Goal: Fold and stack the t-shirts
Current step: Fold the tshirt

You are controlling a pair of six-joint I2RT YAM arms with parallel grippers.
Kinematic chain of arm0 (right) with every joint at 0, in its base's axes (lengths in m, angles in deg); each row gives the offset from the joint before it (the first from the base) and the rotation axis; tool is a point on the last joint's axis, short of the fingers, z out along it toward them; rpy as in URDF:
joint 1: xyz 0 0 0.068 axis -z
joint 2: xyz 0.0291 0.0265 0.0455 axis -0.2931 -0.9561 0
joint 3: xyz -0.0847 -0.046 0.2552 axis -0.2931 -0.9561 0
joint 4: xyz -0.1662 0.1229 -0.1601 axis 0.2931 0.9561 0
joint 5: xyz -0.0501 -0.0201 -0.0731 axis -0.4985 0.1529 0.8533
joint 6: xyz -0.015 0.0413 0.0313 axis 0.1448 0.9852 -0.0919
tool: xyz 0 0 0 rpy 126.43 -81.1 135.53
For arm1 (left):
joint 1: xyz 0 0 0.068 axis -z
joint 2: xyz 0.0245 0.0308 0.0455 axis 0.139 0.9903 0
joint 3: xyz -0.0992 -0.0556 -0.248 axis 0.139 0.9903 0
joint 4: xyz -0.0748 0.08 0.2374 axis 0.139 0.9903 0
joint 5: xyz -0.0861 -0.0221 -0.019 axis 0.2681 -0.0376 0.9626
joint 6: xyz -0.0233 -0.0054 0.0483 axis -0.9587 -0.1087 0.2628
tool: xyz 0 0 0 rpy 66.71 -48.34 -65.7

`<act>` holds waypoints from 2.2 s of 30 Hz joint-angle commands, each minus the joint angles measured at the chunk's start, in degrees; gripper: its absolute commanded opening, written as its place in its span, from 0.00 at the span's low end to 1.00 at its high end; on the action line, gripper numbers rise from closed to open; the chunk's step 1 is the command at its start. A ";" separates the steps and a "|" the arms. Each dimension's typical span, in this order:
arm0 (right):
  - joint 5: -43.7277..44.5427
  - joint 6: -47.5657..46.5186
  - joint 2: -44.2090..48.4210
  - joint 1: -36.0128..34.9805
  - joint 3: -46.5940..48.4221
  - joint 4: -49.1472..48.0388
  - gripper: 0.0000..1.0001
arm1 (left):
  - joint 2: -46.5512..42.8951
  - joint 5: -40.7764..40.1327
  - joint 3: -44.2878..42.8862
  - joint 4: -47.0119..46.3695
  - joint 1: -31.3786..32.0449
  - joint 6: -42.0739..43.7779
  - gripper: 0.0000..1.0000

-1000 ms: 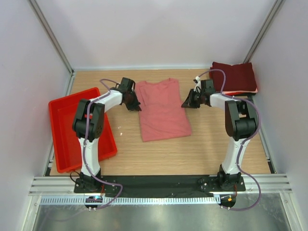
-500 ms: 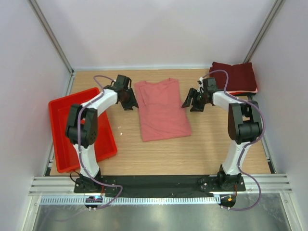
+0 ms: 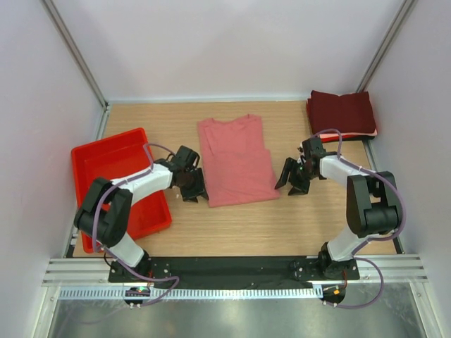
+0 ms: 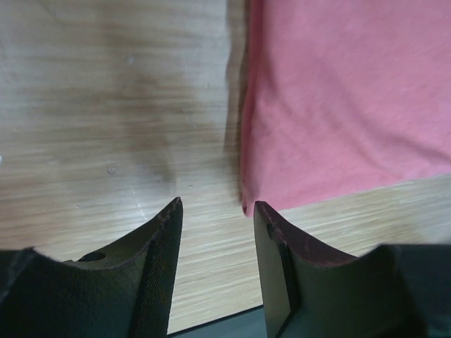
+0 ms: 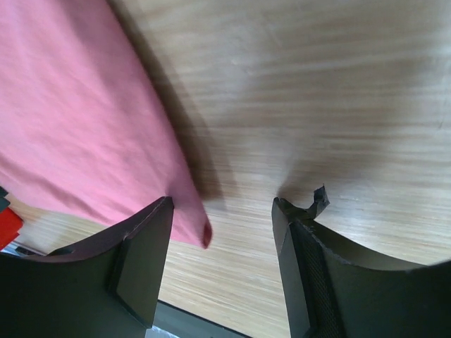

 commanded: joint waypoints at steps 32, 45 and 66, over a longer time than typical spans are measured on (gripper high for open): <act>-5.28 3.67 12.11 0.00 -12.50 -9.01 0.01 | -2.66 6.85 8.58 -11.82 2.05 -6.96 0.00; -1.24 4.01 25.83 -0.09 -18.03 -3.29 0.01 | -13.99 0.97 10.77 -2.51 9.07 -9.77 0.00; 3.25 4.36 29.11 -0.18 -0.11 3.84 0.01 | -16.82 -11.25 -7.40 11.12 10.23 -7.40 0.00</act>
